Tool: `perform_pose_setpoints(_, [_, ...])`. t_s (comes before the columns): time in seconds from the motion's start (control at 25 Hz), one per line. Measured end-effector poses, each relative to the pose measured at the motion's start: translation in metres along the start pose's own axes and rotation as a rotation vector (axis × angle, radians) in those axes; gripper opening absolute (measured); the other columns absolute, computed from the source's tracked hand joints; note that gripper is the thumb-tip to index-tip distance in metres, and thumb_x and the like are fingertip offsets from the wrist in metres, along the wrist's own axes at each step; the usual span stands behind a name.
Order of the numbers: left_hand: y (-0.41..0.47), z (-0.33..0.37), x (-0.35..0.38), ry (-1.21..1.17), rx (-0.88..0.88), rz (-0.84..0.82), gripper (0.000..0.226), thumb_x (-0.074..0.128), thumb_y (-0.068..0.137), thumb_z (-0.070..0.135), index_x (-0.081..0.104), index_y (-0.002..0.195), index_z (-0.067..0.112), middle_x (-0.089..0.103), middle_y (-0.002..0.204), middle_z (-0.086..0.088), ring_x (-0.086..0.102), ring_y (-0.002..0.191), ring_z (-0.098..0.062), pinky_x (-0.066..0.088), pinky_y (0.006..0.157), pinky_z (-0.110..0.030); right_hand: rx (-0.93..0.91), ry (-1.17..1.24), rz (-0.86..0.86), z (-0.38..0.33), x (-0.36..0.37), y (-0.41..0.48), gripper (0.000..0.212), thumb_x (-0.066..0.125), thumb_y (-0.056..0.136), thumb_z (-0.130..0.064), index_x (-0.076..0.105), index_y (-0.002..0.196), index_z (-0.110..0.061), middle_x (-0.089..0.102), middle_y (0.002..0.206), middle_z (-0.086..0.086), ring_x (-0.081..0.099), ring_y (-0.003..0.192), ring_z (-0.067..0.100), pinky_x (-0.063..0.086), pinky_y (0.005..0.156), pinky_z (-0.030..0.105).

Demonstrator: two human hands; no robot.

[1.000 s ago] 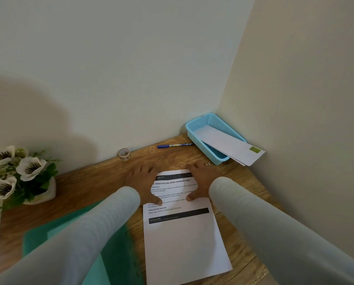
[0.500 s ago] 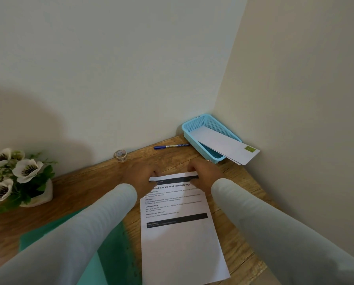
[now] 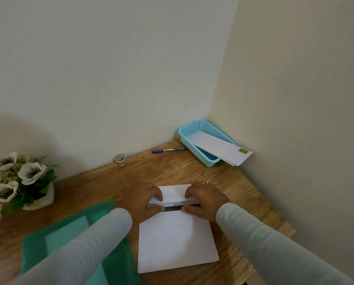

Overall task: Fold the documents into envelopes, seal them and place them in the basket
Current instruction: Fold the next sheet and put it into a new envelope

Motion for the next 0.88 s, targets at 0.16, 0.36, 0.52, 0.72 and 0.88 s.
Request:
perform_pose_setpoints(0.16, [0.005, -0.002, 0.011, 0.034, -0.02, 0.008, 0.024, 0.058, 0.098, 0.048, 0.063, 0.12, 0.04, 0.056, 0.134, 0.017, 0.051, 0.119, -0.008, 0.042, 0.102, -0.022, 0.027, -0.012, 0.021, 0.0, 0.012, 0.005, 0.041, 0.058, 0.1, -0.044, 0.055, 0.138, -0.03, 0.048, 0.148, -0.002, 0.046, 0.133, 0.023, 0.042, 0.111, 0.036])
perform_pose_setpoints(0.36, [0.022, 0.001, 0.004, 0.159, -0.037, -0.015, 0.044, 0.069, 0.092, 0.046, 0.055, 0.133, 0.037, 0.044, 0.148, 0.011, 0.042, 0.133, -0.017, 0.042, 0.11, -0.032, 0.109, -0.041, -0.001, 0.003, 0.012, 0.025, 0.058, 0.067, 0.096, -0.039, 0.045, 0.149, -0.028, 0.038, 0.157, 0.0, 0.038, 0.142, 0.027, 0.04, 0.116, 0.042])
perform_pose_setpoints(0.52, [0.034, 0.003, 0.0, 0.255, -0.063, -0.125, 0.07, 0.071, 0.089, 0.052, 0.039, 0.149, 0.035, 0.032, 0.16, 0.005, 0.035, 0.143, -0.023, 0.035, 0.116, -0.037, 0.131, -0.094, -0.078, 0.006, 0.005, 0.039, 0.078, 0.074, 0.089, -0.046, 0.035, 0.155, -0.028, 0.033, 0.161, 0.001, 0.037, 0.145, 0.03, 0.042, 0.113, 0.045])
perform_pose_setpoints(0.72, [0.046, 0.001, 0.001, 0.21, -0.101, -0.25, 0.081, 0.08, 0.082, 0.049, 0.038, 0.15, 0.035, 0.038, 0.156, 0.001, 0.042, 0.138, -0.026, 0.041, 0.113, -0.038, 0.162, -0.148, -0.16, 0.005, 0.002, 0.052, 0.086, 0.081, 0.082, -0.048, 0.035, 0.153, -0.031, 0.036, 0.158, 0.004, 0.043, 0.14, 0.033, 0.046, 0.109, 0.047])
perform_pose_setpoints(0.88, [0.05, -0.002, 0.002, 0.152, -0.12, -0.27, 0.072, 0.084, 0.078, 0.046, 0.047, 0.138, 0.036, 0.046, 0.146, 0.003, 0.048, 0.128, -0.023, 0.046, 0.106, -0.037, 0.165, -0.09, -0.168, 0.007, 0.002, 0.053, 0.085, 0.083, 0.079, -0.048, 0.039, 0.15, -0.03, 0.044, 0.154, 0.002, 0.045, 0.138, 0.03, 0.045, 0.111, 0.046])
Point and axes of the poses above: each hand's wrist, its own y-axis towards the middle knuckle, its own x-axis out of the palm, z = x × y, the point moved 3 cm from there along y, towards the middle knuckle
